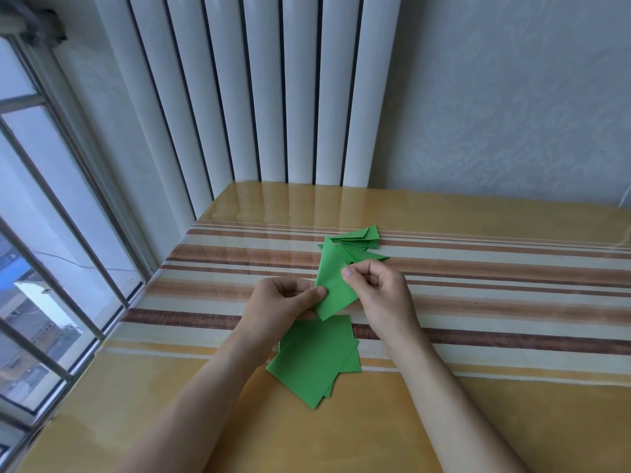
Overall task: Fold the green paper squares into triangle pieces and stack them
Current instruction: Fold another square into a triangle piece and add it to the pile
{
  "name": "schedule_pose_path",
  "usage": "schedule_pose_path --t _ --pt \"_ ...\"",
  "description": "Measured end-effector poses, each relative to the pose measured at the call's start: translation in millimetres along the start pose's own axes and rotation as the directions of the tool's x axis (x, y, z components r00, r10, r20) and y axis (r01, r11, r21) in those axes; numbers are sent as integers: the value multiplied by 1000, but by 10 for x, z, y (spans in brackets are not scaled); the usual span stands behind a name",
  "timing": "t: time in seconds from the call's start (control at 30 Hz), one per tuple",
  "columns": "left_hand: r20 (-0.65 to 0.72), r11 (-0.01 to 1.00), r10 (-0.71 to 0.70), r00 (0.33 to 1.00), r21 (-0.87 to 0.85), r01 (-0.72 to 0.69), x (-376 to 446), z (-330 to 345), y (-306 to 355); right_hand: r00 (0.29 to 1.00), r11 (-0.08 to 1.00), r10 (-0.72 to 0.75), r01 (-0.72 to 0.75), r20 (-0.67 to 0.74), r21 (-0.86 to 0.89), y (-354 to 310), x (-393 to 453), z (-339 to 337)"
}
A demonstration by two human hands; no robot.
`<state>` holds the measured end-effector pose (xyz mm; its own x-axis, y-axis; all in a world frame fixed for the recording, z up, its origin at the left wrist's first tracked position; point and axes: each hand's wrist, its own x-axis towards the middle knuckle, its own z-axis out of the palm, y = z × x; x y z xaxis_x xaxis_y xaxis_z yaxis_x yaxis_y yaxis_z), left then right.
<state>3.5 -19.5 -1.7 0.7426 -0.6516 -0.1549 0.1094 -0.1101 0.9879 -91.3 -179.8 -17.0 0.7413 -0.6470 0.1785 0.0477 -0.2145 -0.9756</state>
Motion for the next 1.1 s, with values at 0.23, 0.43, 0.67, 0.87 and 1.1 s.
schedule_pose_path --t 0.23,0.43,0.67,0.87,1.1 --pt "-19 998 43 999 -54 -44 -11 -20 53 990 1000 -5 3 142 11 -14 -13 23" --pt "-19 996 41 999 -81 -43 -16 -28 66 991 1000 0 0 134 -1 -11 -18 7" --pt "-72 990 50 996 -129 -59 -27 -23 87 982 1000 28 -25 188 -15 -27 -20 18" --pt "-189 981 34 981 -182 -70 10 -45 71 969 998 56 -47 241 -45 -68 -44 43" --pt "19 996 70 997 -57 -68 14 -45 41 994 996 84 -87 75 29 -103 -51 -8"
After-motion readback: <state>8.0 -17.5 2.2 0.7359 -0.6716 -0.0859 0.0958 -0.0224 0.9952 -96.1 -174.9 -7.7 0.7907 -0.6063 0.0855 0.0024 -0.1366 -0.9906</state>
